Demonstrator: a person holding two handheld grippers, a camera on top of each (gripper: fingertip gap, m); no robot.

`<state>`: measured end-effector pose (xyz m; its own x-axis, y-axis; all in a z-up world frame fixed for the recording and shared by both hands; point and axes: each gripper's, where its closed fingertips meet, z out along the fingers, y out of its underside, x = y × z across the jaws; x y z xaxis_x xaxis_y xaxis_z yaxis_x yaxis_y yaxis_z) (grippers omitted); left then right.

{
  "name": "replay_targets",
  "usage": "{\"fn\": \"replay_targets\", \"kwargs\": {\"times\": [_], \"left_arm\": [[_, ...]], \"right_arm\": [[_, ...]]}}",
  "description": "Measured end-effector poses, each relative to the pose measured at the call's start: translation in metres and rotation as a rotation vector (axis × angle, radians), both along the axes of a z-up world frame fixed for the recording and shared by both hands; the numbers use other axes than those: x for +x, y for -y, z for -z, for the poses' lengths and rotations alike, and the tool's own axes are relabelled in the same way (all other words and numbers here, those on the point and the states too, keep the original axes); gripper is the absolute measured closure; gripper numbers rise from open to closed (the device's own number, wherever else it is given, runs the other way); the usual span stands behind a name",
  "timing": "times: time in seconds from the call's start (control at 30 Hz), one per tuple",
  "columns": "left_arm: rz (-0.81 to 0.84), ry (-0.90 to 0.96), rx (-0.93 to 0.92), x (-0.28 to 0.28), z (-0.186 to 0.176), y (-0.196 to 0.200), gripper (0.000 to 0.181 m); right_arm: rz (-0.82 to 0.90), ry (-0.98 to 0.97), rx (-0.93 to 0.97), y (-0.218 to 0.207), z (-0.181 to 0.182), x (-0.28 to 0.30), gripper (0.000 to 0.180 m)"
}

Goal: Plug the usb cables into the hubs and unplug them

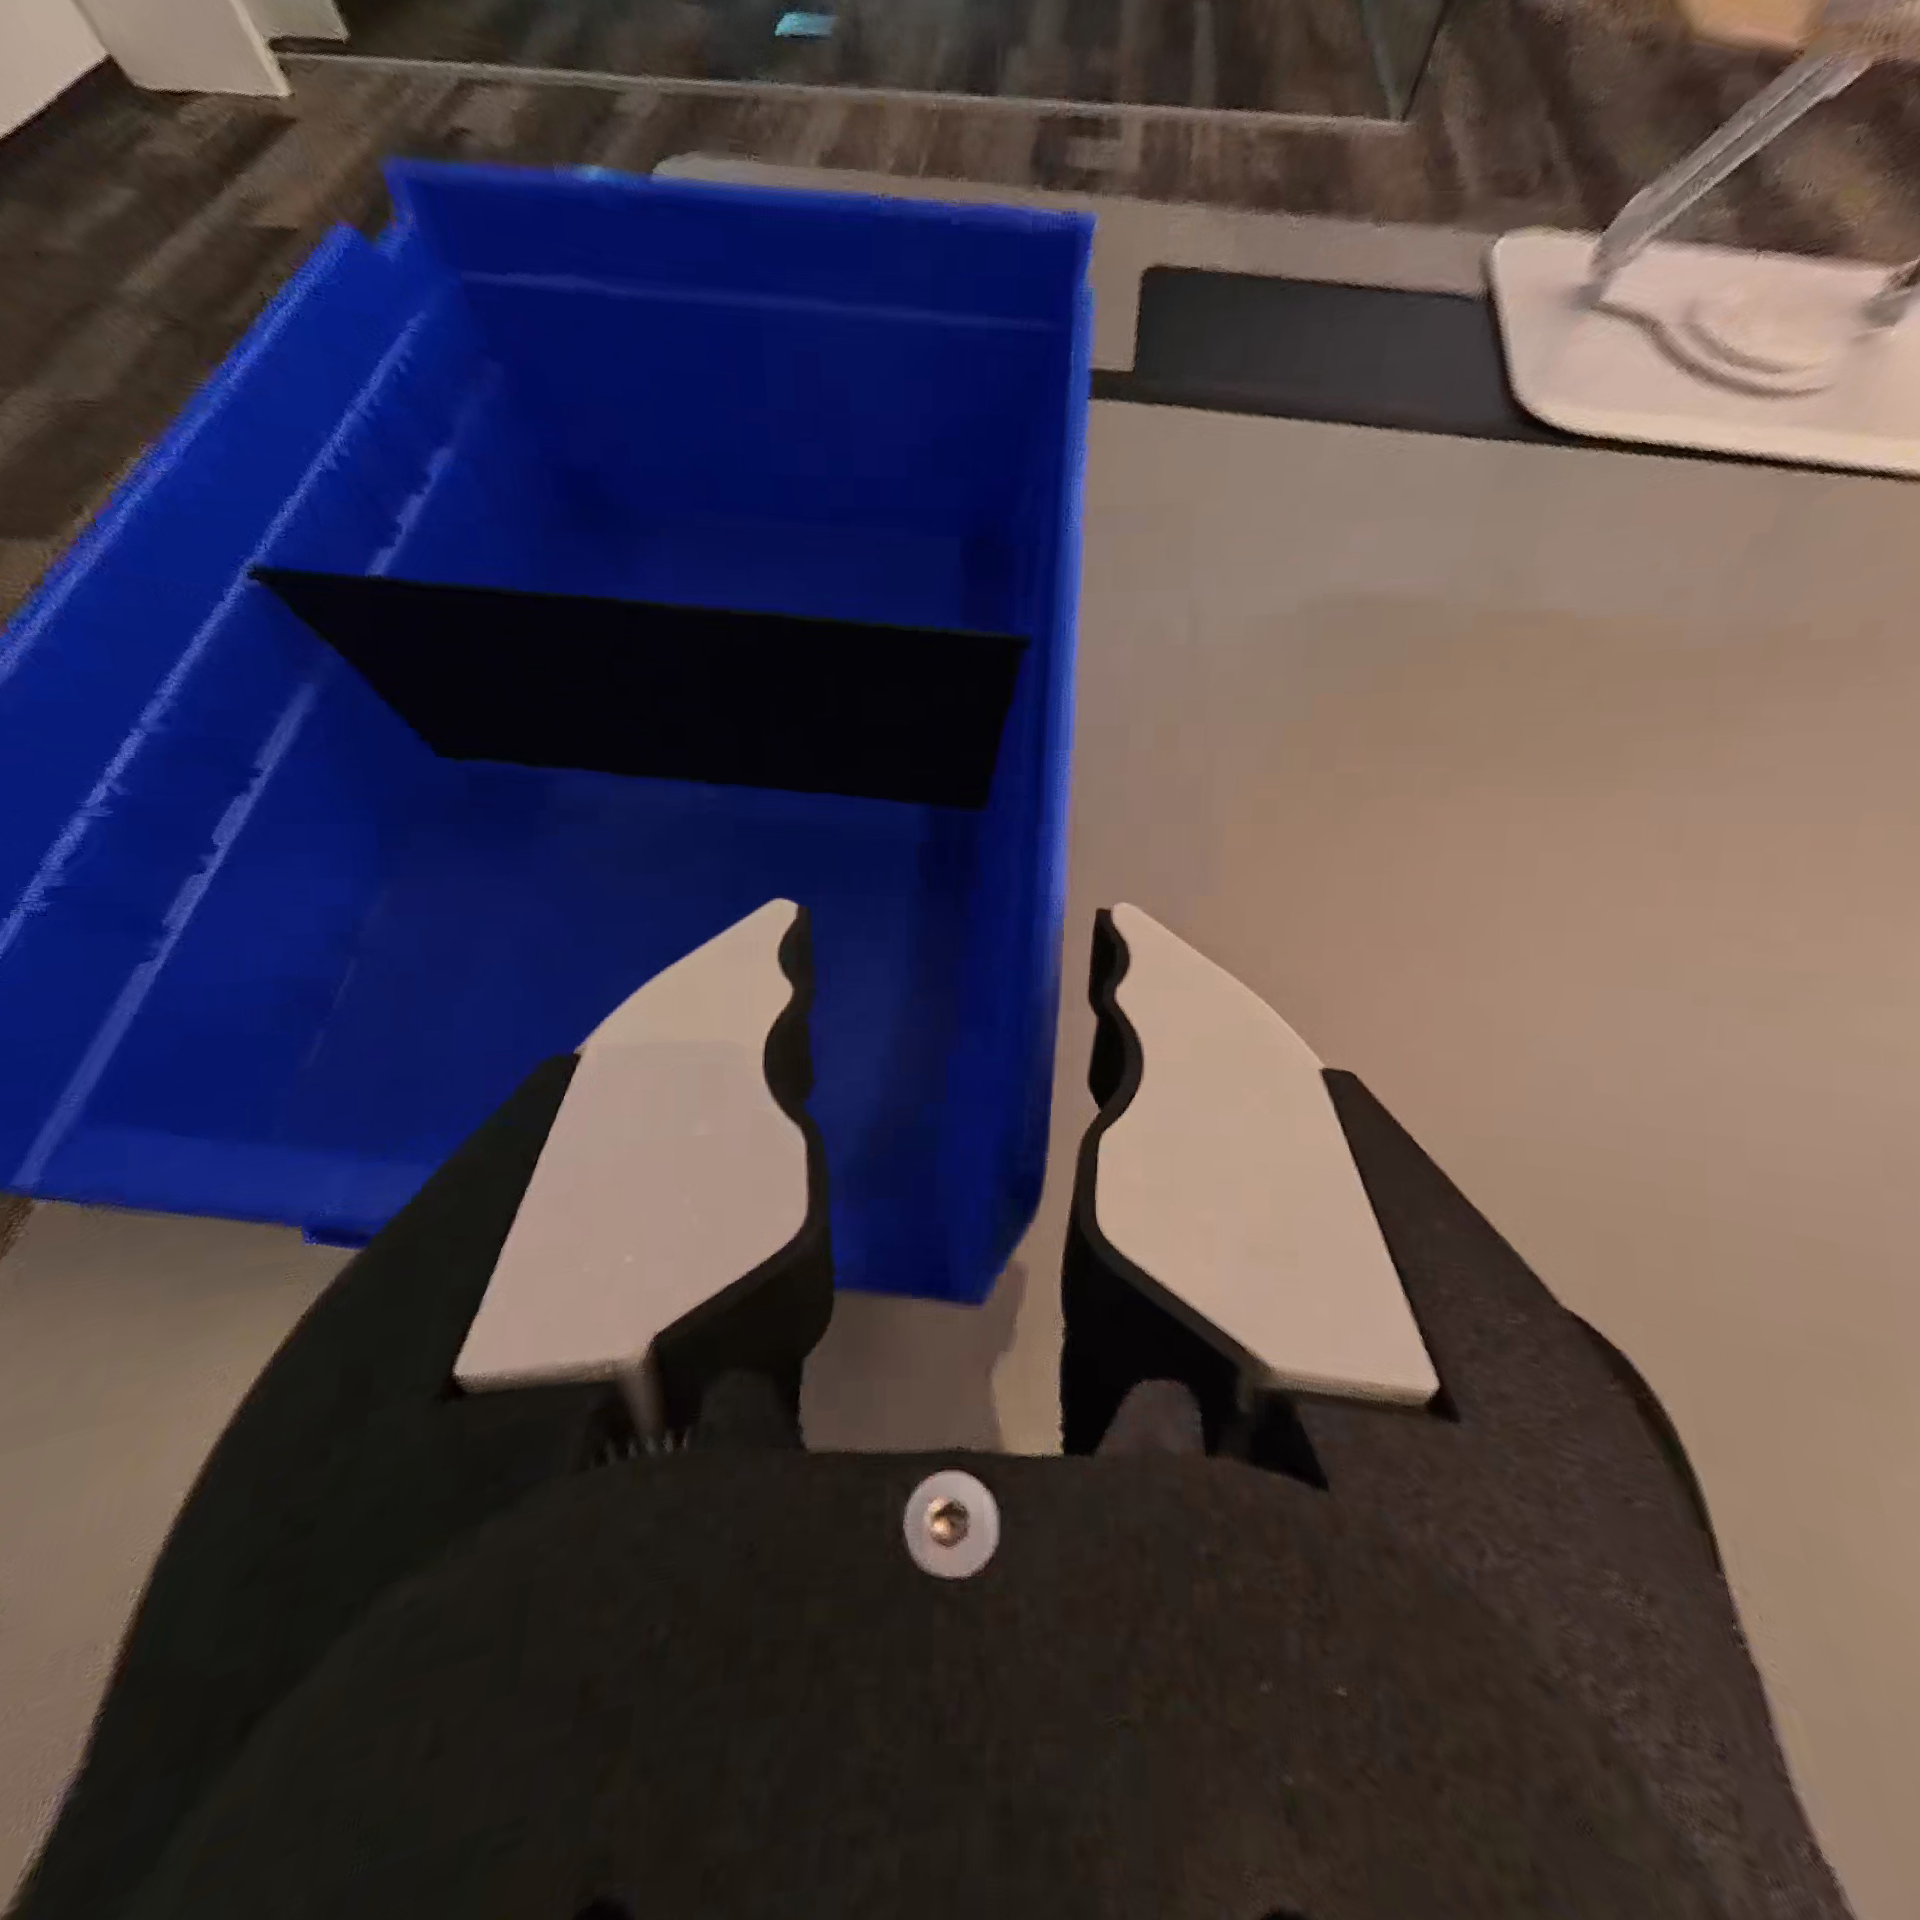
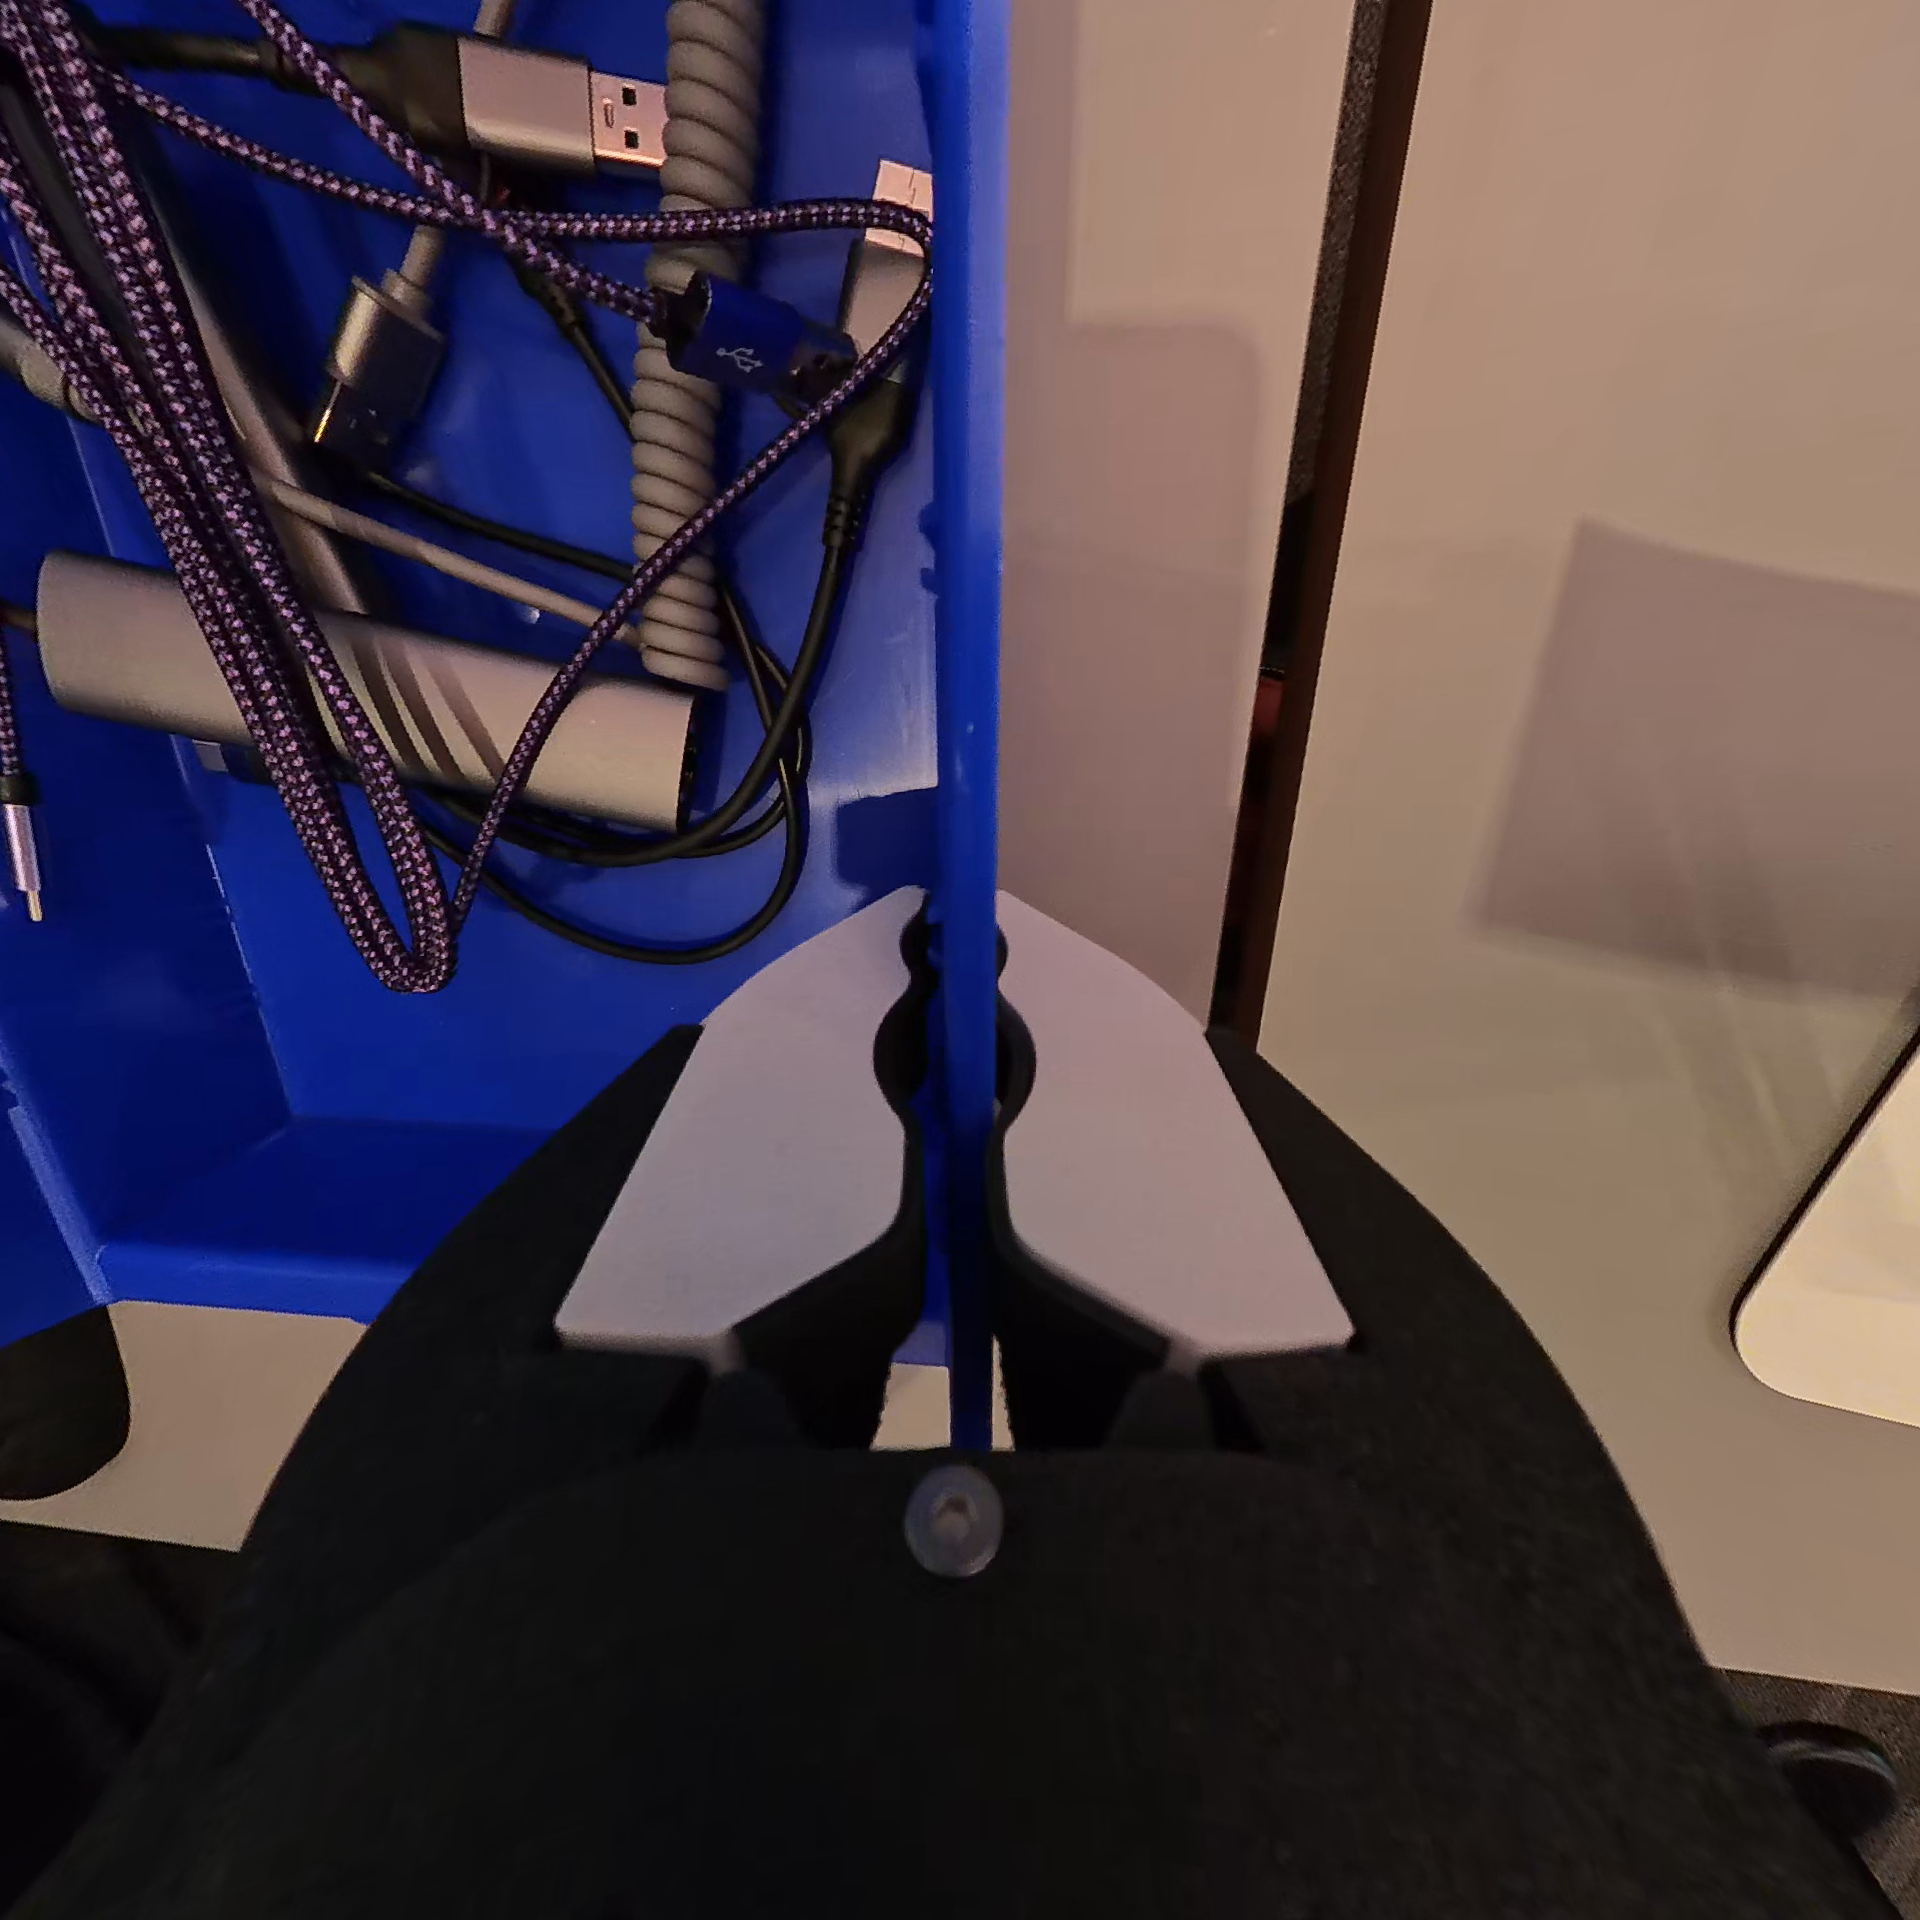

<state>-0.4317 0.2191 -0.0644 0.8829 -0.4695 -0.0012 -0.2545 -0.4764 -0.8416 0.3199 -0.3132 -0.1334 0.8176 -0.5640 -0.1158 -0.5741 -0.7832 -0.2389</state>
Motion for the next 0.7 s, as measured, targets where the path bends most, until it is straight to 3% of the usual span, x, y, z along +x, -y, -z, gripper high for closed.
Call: {"fn": "replay_targets", "kwargs": {"times": [0.07,0.17,0.3,0.5,0.7], "left_arm": [[-0.009,-0.036,-0.062,0.003,0.019,-0.003,0.136],[0.062,-0.030,-0.075,0.019,0.027,-0.004,0.170],[0.111,-0.207,-0.016,0.028,0.029,-0.011,0.176],[0.108,-0.292,-0.015,0.065,0.030,-0.012,0.176],[0.152,-0.319,0.001,0.121,0.031,0.016,0.176]], "right_arm": [[0.005,0.000,0.002,0.000,0.000,0.000,0.174],[0.006,-0.003,0.004,0.000,0.000,0.000,0.174],[0.003,-0.014,0.010,0.000,0.000,0.000,0.174],[0.001,-0.015,0.011,0.000,0.000,0.000,0.174],[0.002,-0.021,0.013,0.000,0.000,0.000,0.174]]}}
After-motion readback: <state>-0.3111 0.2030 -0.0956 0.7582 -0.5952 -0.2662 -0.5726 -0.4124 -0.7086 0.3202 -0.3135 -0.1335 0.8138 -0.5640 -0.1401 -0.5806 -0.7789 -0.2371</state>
